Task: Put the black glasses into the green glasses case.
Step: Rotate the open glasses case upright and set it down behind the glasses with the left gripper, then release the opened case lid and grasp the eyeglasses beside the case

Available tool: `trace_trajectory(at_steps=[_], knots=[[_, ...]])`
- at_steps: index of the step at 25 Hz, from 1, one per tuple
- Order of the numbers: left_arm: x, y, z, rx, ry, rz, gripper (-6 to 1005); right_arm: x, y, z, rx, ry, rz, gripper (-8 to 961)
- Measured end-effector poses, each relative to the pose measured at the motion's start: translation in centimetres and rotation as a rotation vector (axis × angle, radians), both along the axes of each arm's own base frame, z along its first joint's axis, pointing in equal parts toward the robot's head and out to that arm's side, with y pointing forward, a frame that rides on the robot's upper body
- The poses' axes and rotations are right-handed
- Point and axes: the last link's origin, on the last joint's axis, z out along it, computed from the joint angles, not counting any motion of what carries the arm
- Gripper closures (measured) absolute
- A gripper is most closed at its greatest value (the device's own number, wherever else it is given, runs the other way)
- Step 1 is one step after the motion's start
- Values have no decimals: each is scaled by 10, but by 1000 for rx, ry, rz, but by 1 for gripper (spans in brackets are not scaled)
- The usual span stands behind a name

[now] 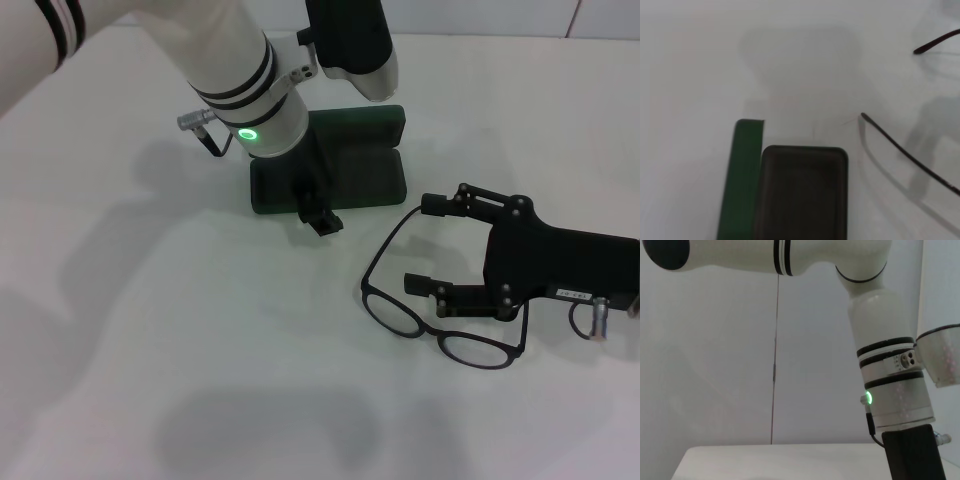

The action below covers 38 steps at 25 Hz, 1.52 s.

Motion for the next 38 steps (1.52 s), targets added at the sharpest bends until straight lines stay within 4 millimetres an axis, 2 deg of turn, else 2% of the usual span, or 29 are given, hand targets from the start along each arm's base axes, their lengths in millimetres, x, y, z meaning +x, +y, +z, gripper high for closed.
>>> trace_trajectory(at_steps=[7,11,13,19,21,24,28,29,32,34,38], knots=[[3,-3,3,13,-69,-8,404,3,-4,-1,-7,2,-6,115],[7,-13,14,44,-249,-61,404,7,-5,2,-8,-1,-18,115],[2,-18,23,87,-361,-77,403,11,-7,7,-9,4,-21,115],[-40,-48,54,271,-838,-90,403,14,-12,35,-9,75,16,115],[-59,-65,63,350,-1027,-136,403,12,-11,44,-20,97,22,115],[-85,-86,70,477,-1202,-187,403,7,-3,54,-65,95,-1,115],[-114,-103,70,662,-1331,-200,403,0,5,58,-119,58,-23,115],[-122,-107,69,714,-1345,-188,403,-9,16,56,-174,-8,-48,115],[-140,-111,68,849,-1361,-120,403,-18,30,54,-205,-113,-92,115],[-145,-109,67,889,-1362,-86,403,-25,38,53,-225,-202,-122,115],[-151,-107,69,930,-1361,-58,402,-55,46,57,-262,-468,-160,118]])
